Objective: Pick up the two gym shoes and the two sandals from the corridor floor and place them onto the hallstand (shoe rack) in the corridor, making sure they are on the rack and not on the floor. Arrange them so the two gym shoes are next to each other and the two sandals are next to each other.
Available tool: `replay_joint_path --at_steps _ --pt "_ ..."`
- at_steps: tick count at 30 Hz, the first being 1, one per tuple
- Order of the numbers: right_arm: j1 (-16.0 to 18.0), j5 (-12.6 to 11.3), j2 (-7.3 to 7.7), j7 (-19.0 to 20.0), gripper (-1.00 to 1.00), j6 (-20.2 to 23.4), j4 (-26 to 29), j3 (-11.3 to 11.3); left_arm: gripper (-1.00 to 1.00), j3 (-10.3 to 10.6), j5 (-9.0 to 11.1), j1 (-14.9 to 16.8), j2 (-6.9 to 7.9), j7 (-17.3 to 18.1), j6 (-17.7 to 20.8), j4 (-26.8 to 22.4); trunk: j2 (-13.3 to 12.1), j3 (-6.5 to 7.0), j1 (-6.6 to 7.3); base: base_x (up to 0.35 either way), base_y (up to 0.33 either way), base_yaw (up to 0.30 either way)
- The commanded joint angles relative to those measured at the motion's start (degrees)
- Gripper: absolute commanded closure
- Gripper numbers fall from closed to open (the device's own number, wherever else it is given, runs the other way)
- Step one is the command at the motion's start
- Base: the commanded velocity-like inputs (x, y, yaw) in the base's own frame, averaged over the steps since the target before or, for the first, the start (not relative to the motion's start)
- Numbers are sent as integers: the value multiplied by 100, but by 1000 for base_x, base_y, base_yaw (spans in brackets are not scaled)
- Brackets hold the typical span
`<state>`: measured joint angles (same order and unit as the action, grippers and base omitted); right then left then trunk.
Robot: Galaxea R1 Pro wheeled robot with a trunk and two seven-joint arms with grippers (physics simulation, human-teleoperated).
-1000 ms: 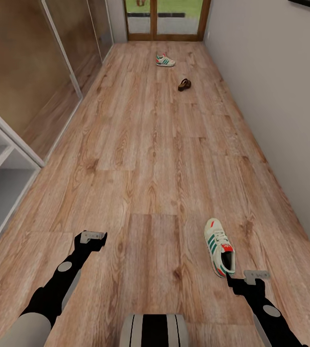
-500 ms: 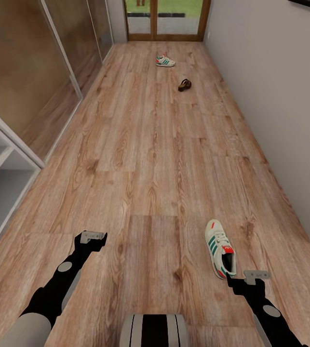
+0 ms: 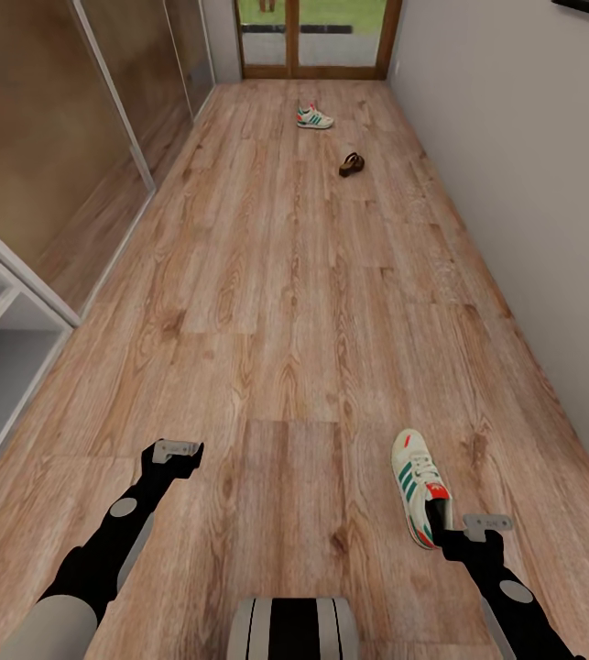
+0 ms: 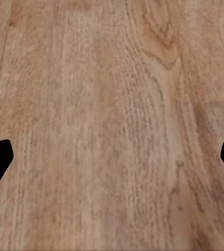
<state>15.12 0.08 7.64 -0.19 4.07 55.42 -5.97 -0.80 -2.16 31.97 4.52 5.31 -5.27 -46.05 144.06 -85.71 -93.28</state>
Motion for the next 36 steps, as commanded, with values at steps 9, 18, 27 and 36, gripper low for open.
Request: replay_joint_path --at_steps 9,18,27,36 --pt "0 1 0 -1 -100 33 10 -1 -100 -8 -22 2 9 55 -26 0 1 -3 1 6 0 0" --pt "0 1 0 2 -100 32 5 -1 -100 -6 -20 2 5 75 -58 0 9 -173 -15 0 0 0" --pt "0 1 0 1 -100 28 4 -1 -100 -7 -21 2 5 71 -70 -2 21 -452 -38 0 0 0" --pt "0 1 0 0 -100 32 4 -1 -100 -8 -22 2 5 67 -75 -4 33 -732 -61 0 0 0"
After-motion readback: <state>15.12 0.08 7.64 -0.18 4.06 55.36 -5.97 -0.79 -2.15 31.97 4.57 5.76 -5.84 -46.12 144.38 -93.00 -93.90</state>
